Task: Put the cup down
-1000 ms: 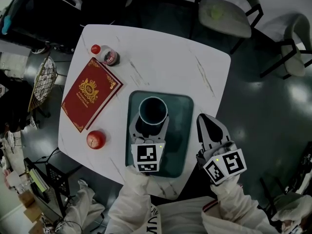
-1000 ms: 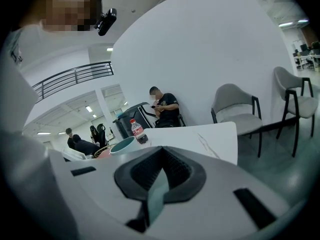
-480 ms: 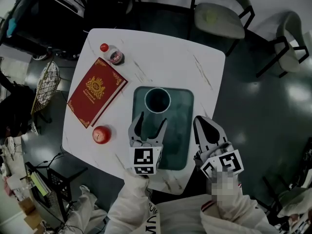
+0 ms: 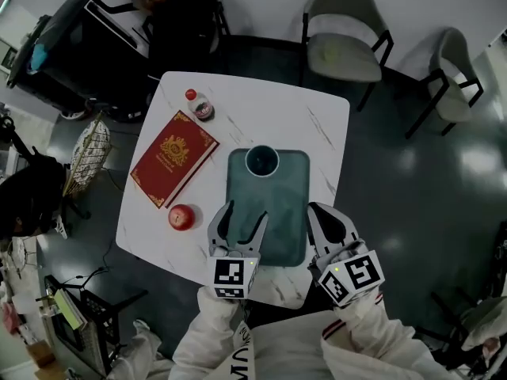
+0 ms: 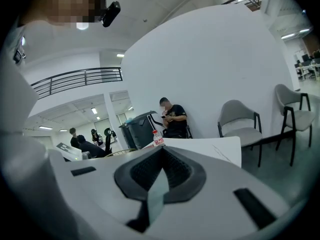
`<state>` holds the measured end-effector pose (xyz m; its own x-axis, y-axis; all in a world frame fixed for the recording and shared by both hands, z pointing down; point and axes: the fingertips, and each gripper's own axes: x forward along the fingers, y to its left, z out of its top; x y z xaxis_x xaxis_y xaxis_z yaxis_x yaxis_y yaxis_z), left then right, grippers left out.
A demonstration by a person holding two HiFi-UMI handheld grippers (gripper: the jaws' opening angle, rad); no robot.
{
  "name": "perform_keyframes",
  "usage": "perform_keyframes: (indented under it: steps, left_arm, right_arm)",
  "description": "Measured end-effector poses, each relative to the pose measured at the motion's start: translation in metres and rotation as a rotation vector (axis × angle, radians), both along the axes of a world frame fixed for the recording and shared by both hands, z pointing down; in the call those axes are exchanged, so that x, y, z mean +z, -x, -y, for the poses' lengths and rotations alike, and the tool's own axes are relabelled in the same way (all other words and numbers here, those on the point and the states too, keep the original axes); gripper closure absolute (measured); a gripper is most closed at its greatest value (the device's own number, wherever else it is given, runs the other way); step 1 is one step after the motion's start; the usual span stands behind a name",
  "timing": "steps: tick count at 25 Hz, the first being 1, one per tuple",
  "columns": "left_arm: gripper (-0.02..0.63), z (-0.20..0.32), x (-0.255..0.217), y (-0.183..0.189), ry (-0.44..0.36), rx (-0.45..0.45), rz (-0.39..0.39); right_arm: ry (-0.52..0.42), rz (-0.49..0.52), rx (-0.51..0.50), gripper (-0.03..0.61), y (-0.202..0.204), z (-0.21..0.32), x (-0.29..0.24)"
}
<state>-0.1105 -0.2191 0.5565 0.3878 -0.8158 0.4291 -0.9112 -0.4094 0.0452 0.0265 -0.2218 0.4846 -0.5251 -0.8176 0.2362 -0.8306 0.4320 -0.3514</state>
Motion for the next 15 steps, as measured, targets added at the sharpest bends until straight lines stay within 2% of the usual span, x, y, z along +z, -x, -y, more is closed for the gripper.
perform_keyframes:
  steps: [1,8,10,15]
  left_arm:
    - [0.310,-0.005,-0.011,0.001,-0.020,0.004,0.000]
    - [0.362,-0.046,-0.071,0.007,-0.124,0.042,-0.018]
    - [0.406,-0.060,-0.083,0.008,-0.145,0.053,-0.019]
    - [0.448,-0.092,-0.106,0.017,-0.172,0.051,-0.032]
  right_arm:
    - [-0.006,-0.004,-0.005,0.573,0.003,-0.007,-0.006]
    - [-0.055,-0.020,-0.041,0.573,0.027,-0.059,-0.046]
    - [-0.062,-0.025,-0.044,0.574,0.030,-0.074,-0.055]
    - [-0.079,-0.038,-0.038,0.574,0.035,-0.107,-0.071]
